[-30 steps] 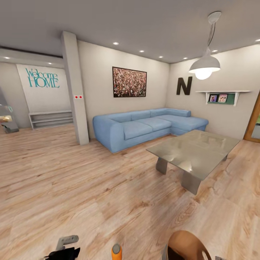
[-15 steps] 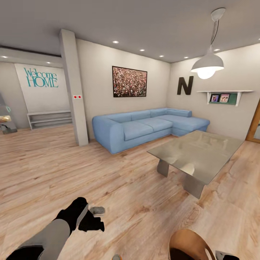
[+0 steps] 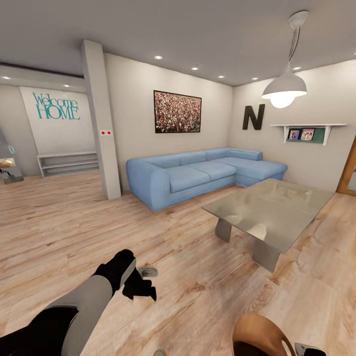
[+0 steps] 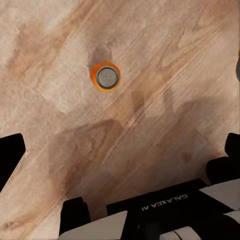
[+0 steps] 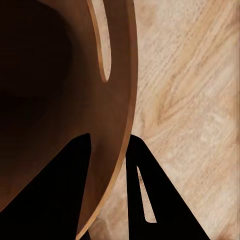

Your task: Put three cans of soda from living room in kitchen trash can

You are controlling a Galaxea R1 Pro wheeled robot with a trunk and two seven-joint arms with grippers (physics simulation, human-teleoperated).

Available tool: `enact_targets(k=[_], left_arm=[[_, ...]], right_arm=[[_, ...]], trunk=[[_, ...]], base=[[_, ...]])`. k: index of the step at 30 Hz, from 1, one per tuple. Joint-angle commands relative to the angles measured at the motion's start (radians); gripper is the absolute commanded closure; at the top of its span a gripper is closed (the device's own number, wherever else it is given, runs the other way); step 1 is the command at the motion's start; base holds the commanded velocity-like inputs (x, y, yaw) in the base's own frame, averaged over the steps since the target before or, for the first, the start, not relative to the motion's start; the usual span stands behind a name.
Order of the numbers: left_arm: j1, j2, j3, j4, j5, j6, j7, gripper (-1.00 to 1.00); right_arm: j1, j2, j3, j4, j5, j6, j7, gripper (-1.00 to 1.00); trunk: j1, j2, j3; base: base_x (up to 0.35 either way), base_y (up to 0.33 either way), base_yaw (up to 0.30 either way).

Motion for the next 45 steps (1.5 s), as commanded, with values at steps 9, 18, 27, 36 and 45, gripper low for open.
enact_targets(k=[9, 18, 27, 36, 45], left_arm=[[-0.004, -0.003, -0.016, -0.032, 0.002, 0.0, 0.062, -1.0], [-0.032, -0.002, -0.018, -0.036, -0.001, 0.0, 0.069, -1.0], [-0.034, -0.001, -0.017, -0.037, 0.002, 0.0, 0.068, -1.0], [-0.034, -0.001, -0.017, -0.037, 0.003, 0.0, 0.07, -1.0], [-0.034, -0.001, -0.016, -0.038, 0.002, 0.0, 0.071, -1.0]], right_arm=[[-0.001, 0.0, 0.022, 0.0, -0.01, 0.0, -0.002, 1.0], [-0.001, -0.005, 0.025, 0.002, -0.011, 0.0, -0.003, 1.0], [-0.001, -0.014, 0.022, 0.008, -0.015, -0.001, -0.002, 1.0], [-0.001, -0.009, 0.011, 0.01, -0.018, -0.005, -0.002, 1.0], [-0.001, -0.009, 0.017, 0.01, -0.017, -0.01, -0.002, 1.0]], trunk=[[0.0, 0.0, 0.0], [0.0, 0.0, 0.0], [0.0, 0.0, 0.0], [0.0, 0.0, 0.003], [0.0, 0.0, 0.01]], base=[[0.004, 0.0, 0.0], [0.111, 0.0, 0.0], [0.124, 0.0, 0.0], [0.015, 0.0, -0.095], [0.001, 0.0, -0.211]])
